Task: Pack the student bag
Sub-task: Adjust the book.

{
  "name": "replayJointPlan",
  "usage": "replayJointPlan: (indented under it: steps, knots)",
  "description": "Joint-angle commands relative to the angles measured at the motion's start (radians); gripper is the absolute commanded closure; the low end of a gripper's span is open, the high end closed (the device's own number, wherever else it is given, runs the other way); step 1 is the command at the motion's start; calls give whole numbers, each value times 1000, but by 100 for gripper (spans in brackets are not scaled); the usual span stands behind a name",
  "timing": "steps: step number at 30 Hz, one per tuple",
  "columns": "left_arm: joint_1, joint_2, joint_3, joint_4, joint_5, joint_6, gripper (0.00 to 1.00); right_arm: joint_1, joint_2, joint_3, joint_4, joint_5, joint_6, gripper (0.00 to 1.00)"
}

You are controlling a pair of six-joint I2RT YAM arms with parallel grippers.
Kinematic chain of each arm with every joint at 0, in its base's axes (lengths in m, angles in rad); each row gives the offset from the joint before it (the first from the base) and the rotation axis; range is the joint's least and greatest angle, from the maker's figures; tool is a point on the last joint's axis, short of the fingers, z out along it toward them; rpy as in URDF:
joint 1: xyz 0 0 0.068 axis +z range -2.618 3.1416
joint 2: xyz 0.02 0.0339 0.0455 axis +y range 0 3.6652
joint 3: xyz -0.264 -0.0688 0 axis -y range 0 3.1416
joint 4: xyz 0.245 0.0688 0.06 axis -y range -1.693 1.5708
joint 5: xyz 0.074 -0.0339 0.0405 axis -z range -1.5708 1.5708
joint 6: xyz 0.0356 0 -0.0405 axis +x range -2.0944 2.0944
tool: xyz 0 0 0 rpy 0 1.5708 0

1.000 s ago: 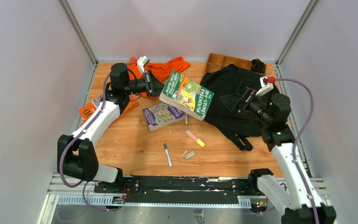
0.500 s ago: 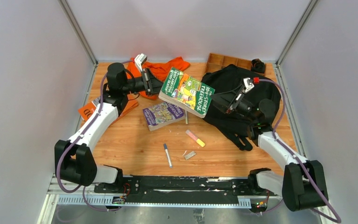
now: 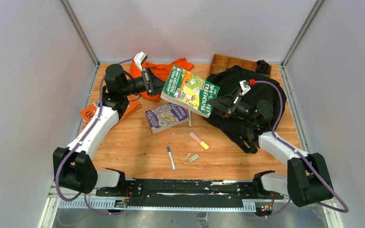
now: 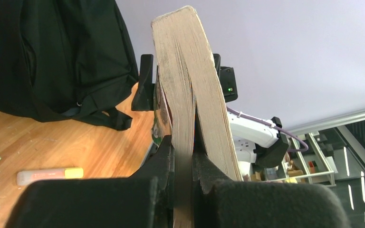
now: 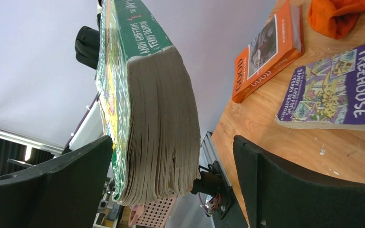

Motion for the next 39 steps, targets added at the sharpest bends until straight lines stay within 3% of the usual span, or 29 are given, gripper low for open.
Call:
replayJointPlan:
  steps: [1,6,8,10,12,13,15,16,17,19,20,22,28,39]
  knots:
    - [5,-39,13,81,6,-26,100,34,45,23,166,-19,30,0]
    - [4,-39,2,85,3,-27,100,72,203,43,580,9,273,0]
    - [5,-43,-1,85,0,-28,100,73,224,48,596,10,282,2]
    - [6,-46,-5,86,-4,-32,100,74,216,47,591,12,265,13]
    - [5,-43,-3,86,-1,-44,100,74,209,47,585,14,261,34]
    - [5,-40,-3,86,3,-46,100,74,206,46,583,18,262,51]
    - [5,-38,-5,88,-1,-47,100,73,201,41,579,24,260,95]
    - [6,-37,-6,89,-2,-49,92,69,197,37,572,25,257,100]
    - [8,-36,-9,89,0,-51,76,60,191,29,568,26,255,100]
    - [15,-34,-19,89,13,-56,35,21,176,2,561,22,247,100]
    - [19,-33,-26,89,21,-61,20,-8,167,-21,565,13,247,100]
    - [33,-31,-43,88,43,-71,9,-78,151,-47,593,-16,261,100]
    - [53,-37,-61,86,88,-59,2,-139,130,15,576,-232,242,100]
    - [50,-24,-64,88,127,-1,0,-107,111,98,587,-297,268,100]
